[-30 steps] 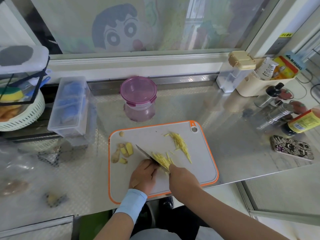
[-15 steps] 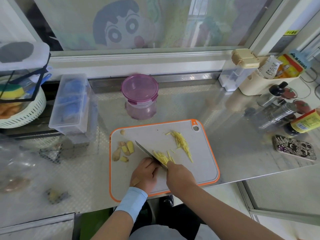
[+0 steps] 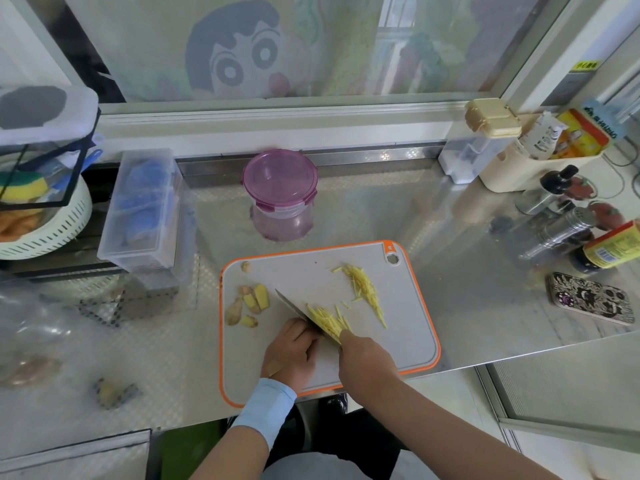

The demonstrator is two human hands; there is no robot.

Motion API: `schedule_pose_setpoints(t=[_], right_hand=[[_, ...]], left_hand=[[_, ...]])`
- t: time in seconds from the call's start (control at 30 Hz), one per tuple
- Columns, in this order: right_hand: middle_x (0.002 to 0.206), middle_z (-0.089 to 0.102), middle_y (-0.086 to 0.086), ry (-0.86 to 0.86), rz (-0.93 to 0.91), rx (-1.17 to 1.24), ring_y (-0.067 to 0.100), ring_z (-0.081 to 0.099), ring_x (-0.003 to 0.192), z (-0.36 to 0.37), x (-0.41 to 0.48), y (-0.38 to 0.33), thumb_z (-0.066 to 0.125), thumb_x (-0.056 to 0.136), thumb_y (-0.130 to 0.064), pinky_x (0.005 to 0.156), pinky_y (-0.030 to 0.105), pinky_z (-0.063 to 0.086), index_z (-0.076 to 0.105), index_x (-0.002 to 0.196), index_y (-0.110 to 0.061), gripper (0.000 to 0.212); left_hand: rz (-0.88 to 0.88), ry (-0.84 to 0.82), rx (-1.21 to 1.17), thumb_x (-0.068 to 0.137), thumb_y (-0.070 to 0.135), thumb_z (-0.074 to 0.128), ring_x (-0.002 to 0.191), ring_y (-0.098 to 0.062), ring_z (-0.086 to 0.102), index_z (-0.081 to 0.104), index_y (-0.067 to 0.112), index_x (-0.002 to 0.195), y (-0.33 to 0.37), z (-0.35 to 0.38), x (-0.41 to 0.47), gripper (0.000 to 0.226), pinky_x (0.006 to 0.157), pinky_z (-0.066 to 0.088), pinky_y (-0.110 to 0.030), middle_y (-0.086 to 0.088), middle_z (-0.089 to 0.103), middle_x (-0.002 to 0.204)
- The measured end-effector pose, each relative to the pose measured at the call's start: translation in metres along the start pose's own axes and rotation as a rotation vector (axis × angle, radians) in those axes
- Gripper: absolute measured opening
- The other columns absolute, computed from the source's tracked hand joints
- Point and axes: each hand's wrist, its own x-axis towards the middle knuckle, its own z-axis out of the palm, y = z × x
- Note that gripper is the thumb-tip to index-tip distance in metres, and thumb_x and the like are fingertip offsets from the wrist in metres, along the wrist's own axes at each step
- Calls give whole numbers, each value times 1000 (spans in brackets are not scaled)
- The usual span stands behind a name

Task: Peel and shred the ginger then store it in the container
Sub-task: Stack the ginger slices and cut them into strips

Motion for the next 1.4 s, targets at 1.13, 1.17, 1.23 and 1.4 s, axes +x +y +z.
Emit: schedule_pose_setpoints(t=[1.13,1.17,1.23,1.4], right_hand=[[73,44,-2,13,-16,60,19,48,65,2,3,8,41,99,-13,55,29,38,36,92,-21,12],[71,44,-1,16,-16,57,17,46,62,2,1,9,41,98,-12,51,28,35,36,92,-21,12],[71,46,0,16,-16,52,15,44,59,4,-3,10,41,97,-11,49,28,33,37,93,-20,11],[76,48,1,-6,0,43,20,48,65,4,3,7,42,98,-11,53,29,37,35,95,-20,12]], left_hand=[[5,35,3,84,10,56,90,-19,55,71,10,79,0,-2,3,15,78,46,-26,-1,65,87],[7,42,3,84,11,56,90,-19,55,71,9,79,0,-2,4,16,78,46,-25,-2,66,86],[8,51,6,84,10,57,89,-19,55,71,9,78,0,-2,4,16,78,46,-25,-2,66,86],[-2,24,-12,83,9,55,90,-18,54,71,11,78,1,-3,4,17,79,45,-22,0,65,86]])
